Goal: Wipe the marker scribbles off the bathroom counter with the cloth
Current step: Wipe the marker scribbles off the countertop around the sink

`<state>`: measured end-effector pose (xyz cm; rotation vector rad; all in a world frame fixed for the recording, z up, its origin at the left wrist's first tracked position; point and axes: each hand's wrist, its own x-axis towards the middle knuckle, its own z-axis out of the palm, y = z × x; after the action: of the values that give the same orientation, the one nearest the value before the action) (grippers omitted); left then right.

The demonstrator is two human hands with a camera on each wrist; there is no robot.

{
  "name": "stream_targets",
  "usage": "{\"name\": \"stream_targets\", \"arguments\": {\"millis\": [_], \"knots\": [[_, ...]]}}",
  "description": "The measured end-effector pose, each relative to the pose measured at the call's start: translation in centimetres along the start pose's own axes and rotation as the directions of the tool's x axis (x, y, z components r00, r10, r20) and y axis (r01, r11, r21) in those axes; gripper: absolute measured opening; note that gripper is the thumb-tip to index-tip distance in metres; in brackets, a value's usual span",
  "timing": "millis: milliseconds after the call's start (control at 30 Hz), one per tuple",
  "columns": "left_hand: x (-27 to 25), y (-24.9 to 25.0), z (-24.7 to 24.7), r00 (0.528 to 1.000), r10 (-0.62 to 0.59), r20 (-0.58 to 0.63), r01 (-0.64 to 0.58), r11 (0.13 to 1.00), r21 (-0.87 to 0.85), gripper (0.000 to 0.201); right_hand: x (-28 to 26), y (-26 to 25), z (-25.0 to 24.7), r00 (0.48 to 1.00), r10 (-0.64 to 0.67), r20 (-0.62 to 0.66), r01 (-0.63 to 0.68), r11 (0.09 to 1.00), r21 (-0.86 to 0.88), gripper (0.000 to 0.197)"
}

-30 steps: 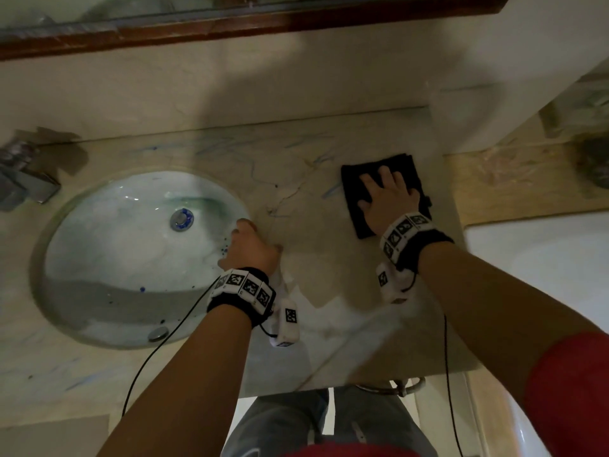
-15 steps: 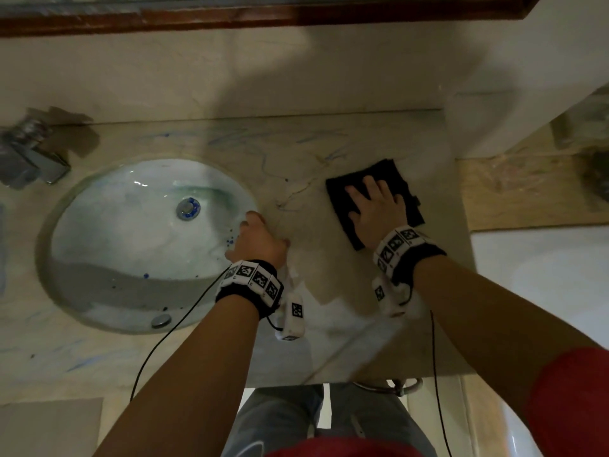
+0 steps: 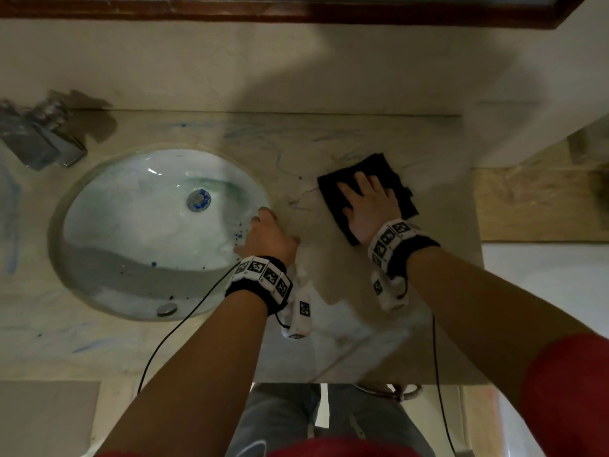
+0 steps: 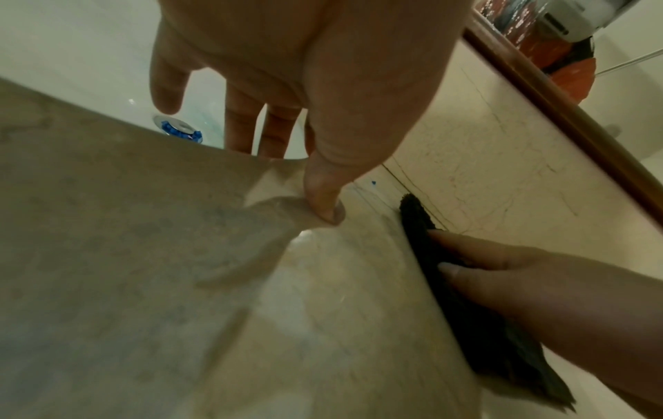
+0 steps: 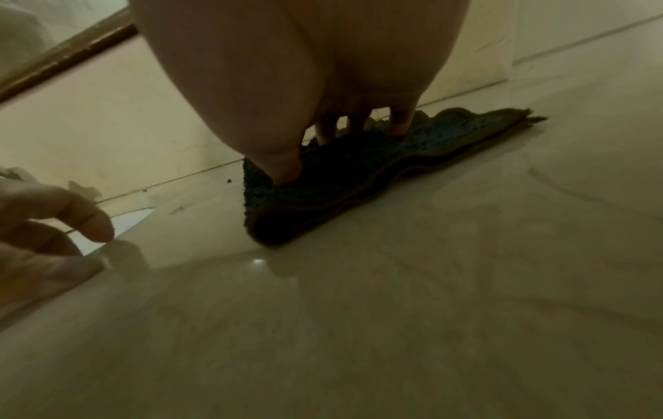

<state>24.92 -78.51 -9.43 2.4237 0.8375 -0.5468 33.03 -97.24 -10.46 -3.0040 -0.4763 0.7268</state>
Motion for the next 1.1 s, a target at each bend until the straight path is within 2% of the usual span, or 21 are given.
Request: {"name": "stream_targets", "arguments": {"millis": [133,233,400,500,633,767,900,967,1100], "knots": [[0.1,0.0,0.0,1.000,0.002,-0.001,-0.002,1.000,0.009,0.062,-3.7,0.7,1.4,0.995,-0.043,-0.092,0.041,0.999,-0.023,0.054],[0.0,0.0,0.1,1.000,-0.003,0.005,0.002,1.000,0.026,0.065,-6.1,1.2,2.6,0.996,-0.057,-0.070,0.054,0.997,-0.046,0.054],[-0.1,0.0,-0.1,1.000,-0.008,-0.004,0.008,1.000,0.013,0.061,-1.5,0.9,0.9,0.996,-0.006,-0.093,0.004,1.000,-0.021,0.055],[0.0,0.0,0.0,1.000,-0.015,0.001,0.015,1.000,0.006,0.062,0.6,1.0,0.0,0.998,0.007,-0.066,-0.009,1.000,-0.030,0.054],[0.3,-0.1,0.1,1.000,-0.011,0.002,0.011,1.000,-0.018,0.061,-2.9,1.1,1.6,0.993,-0.048,-0.107,0.046,0.999,-0.026,0.053],[0.3,-0.2,0.1,1.000,-0.025,0.013,0.025,1.000,-0.011,0.061,-5.6,1.6,2.9,0.994,-0.066,-0.087,0.064,0.998,-0.021,0.054],[0.3,0.1,0.1,0.999,-0.050,0.002,0.050,0.999,-0.006,0.059,-2.7,2.6,1.8,0.993,-0.030,-0.115,0.033,0.999,0.023,0.054],[0.3,0.2,0.2,0.998,-0.054,-0.014,0.054,0.999,0.001,0.058,-0.5,3.7,0.7,0.996,0.013,-0.090,-0.012,1.000,0.019,0.054],[0.7,0.0,0.3,0.995,-0.089,-0.046,0.085,0.992,-0.097,0.047,0.8,5.1,-0.4,0.998,0.025,-0.065,-0.025,1.000,0.009,0.054]]}}
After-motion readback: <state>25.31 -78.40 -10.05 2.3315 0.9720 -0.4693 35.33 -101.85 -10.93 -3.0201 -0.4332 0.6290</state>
